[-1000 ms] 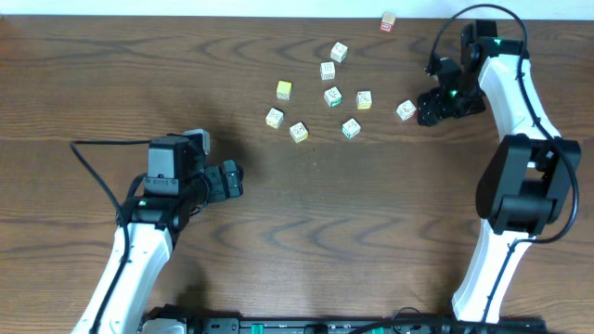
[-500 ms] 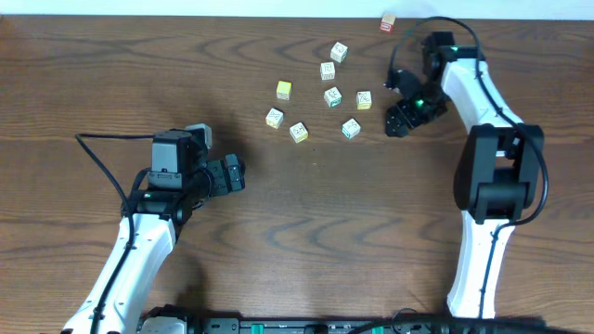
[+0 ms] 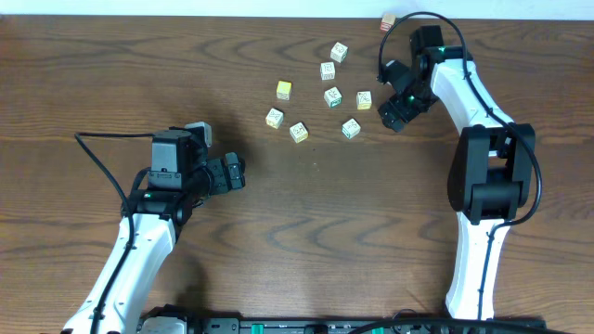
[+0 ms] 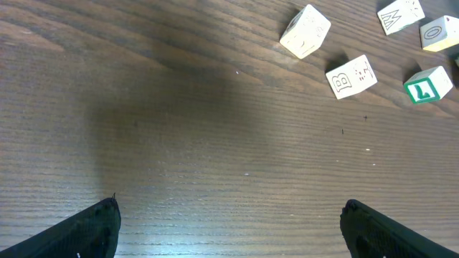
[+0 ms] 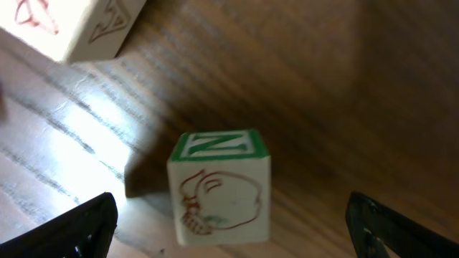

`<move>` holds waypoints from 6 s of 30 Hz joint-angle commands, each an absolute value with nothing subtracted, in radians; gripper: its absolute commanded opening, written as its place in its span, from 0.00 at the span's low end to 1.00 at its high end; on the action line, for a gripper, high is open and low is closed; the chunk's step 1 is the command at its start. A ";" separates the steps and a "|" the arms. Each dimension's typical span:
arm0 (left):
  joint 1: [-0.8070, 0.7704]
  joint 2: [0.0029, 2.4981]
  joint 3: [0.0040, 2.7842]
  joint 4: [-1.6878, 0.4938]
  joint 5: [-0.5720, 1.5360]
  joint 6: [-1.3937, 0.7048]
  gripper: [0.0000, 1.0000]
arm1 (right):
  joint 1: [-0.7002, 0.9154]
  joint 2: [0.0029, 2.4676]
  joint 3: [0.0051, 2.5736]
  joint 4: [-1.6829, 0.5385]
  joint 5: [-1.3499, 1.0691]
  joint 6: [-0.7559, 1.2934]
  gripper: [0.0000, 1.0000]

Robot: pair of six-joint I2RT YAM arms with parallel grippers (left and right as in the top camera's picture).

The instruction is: Lift 3 blocks

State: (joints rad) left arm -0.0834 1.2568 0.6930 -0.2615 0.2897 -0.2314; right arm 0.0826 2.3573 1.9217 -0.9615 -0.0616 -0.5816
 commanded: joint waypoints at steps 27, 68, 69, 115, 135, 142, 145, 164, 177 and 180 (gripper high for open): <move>-0.086 1.262 0.715 -0.259 0.238 -0.222 0.98 | 0.079 2.363 1.935 -0.941 -0.215 -0.619 0.44; -0.295 1.639 1.019 -0.044 0.118 -0.128 0.98 | 0.065 1.704 1.452 -1.166 -0.181 0.098 0.01; -0.300 1.646 1.019 -0.024 0.117 -0.127 0.98 | 0.074 1.656 1.371 -1.114 -0.180 0.113 0.02; -0.298 2.007 1.060 0.301 0.087 0.047 0.56 | 0.460 1.859 0.869 -0.455 -0.135 0.373 0.27; -0.298 1.967 1.060 0.157 0.085 -0.012 0.22 | 0.456 1.836 0.881 -0.499 -0.080 0.337 0.87; -0.298 1.923 1.060 0.057 0.085 -0.069 0.08 | 0.446 1.834 1.032 -0.634 -0.078 0.260 0.98; -0.298 1.869 1.060 -0.024 0.085 -0.154 0.07 | 0.413 1.834 1.120 -0.682 -0.053 0.230 0.99; -0.384 1.404 0.790 -0.224 0.085 -0.361 0.07 | 0.244 1.873 1.297 -0.668 -0.185 -0.039 0.99; -0.642 1.405 0.741 -0.155 -0.020 -0.537 0.08 | 0.285 2.181 1.472 -0.572 -0.183 -0.115 0.78; -0.671 1.408 0.741 -0.144 -0.038 -0.540 0.08 | 0.295 2.210 1.518 -0.577 -0.180 -0.133 0.72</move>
